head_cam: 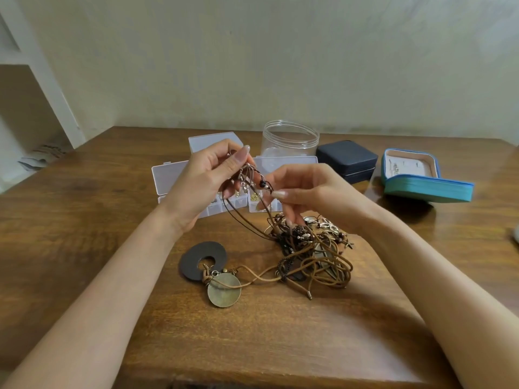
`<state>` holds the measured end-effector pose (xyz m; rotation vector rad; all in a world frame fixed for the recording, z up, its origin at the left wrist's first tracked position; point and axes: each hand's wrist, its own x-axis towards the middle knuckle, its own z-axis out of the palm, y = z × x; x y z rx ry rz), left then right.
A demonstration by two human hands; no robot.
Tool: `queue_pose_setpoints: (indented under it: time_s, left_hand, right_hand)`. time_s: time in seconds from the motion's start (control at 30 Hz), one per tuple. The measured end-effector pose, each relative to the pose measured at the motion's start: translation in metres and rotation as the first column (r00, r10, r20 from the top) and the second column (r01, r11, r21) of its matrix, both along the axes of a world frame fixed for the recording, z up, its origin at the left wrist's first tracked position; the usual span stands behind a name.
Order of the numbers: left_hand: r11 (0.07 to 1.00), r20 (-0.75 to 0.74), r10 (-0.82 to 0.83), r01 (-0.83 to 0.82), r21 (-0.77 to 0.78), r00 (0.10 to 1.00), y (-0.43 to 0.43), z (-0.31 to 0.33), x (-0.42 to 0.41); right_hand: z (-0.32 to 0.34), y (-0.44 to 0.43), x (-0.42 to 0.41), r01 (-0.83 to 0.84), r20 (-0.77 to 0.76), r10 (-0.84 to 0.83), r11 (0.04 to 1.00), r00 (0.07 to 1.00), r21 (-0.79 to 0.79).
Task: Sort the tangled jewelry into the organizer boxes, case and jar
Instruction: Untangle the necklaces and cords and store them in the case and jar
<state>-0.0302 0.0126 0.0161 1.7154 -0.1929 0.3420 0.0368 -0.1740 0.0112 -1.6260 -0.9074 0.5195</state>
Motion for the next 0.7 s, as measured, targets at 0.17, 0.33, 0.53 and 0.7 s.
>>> queue_pose_setpoints:
  time_s: [0.17, 0.33, 0.53, 0.7]
  left_hand:
    - [0.998, 0.011, -0.02, 0.019, 0.058, 1.0, -0.002, 0.001, -0.002]
    - [0.996, 0.019, -0.048, 0.046, 0.083, 0.999, -0.003, 0.002, -0.004]
    - [0.994, 0.015, -0.06, 0.058, 0.094, 0.998, -0.004, 0.002, -0.004]
    - [0.995, 0.011, -0.045, 0.044, 0.093, 0.999, -0.003, 0.001, -0.002]
  right_hand:
    - [-0.002, 0.003, 0.003, 0.091, 0.107, -0.091, 0.996, 0.99, 0.009]
    - [-0.006, 0.0, 0.008, -0.031, 0.039, 0.029, 0.998, 0.999, 0.058]
    - [-0.007, 0.002, 0.007, -0.154, -0.115, 0.16, 0.986, 0.98, 0.061]
    - [-0.01, 0.01, 0.0, -0.001, 0.019, 0.0, 0.999, 1.0, 0.051]
